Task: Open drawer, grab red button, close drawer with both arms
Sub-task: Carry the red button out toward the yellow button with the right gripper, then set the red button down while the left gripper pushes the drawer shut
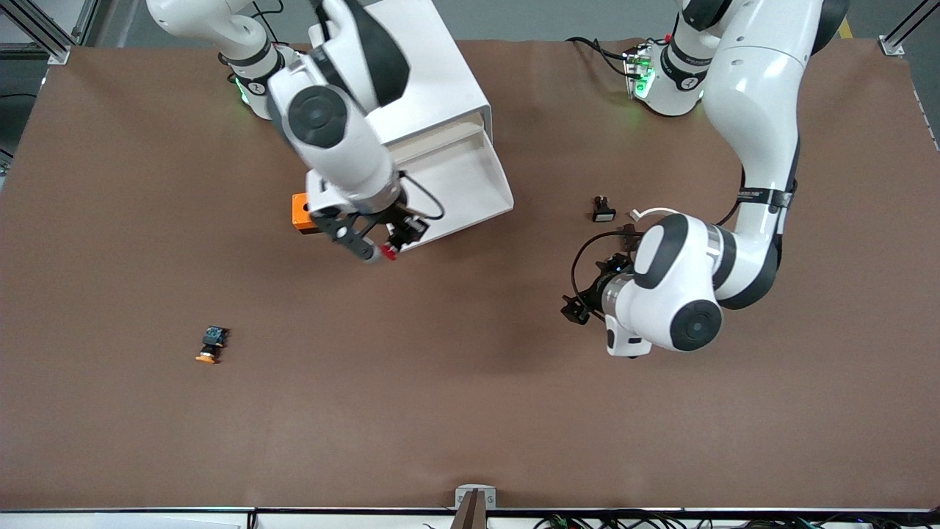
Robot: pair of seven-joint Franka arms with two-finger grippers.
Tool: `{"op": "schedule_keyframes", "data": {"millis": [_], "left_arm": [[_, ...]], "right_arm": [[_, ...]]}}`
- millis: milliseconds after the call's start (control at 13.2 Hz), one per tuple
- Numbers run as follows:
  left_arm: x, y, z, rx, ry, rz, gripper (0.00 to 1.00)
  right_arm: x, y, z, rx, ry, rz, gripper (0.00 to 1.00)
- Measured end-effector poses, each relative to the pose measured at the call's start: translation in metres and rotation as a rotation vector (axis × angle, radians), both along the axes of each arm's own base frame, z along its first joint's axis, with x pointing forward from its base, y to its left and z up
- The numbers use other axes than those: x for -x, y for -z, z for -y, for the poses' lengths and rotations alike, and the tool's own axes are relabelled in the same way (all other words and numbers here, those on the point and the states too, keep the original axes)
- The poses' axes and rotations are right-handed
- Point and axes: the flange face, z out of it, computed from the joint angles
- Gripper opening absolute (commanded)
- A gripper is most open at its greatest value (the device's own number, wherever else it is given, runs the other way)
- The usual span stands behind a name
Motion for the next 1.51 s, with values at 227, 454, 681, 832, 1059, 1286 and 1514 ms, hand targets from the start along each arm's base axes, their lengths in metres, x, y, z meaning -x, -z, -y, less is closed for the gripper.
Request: {"op": "schedule_keyframes", "data": {"millis": [227, 454, 681, 832, 1059, 1286, 1514], "left_arm": [[0.01, 0.0, 0.041, 0.005, 0.178, 0.127, 1.0], [0.033, 0.004, 0.097, 0.03, 0.263, 0.207, 1.0], [0.066, 0.013, 0.14, 0.034, 0.328, 0.204, 1.0], [0.084, 0.023, 0.155, 0.024, 0.335, 0.178, 1.0], [0.112, 0.034, 0.178, 0.012, 0.321, 0.137, 1.0], [0.142, 0.034, 0.207, 0.0, 0.31, 0.119, 1.0], [0.174, 0.036, 0.229, -0.014, 0.326, 0.098, 1.0]], "right_arm": [[-0.046, 0.004, 0.088, -0.015, -0.178, 0.028, 0.0], [-0.075, 0.012, 0.158, -0.025, -0.314, 0.054, 0.0], [-0.107, 0.052, 0.215, -0.012, -0.414, 0.104, 0.0], [-0.125, 0.09, 0.253, 0.009, -0.445, 0.12, 0.0], [-0.134, 0.14, 0.283, 0.042, -0.45, 0.09, 0.0], [-0.134, 0.173, 0.298, 0.056, -0.47, 0.081, 0.0], [-0.123, 0.209, 0.321, 0.072, -0.492, 0.097, 0.0]]}}
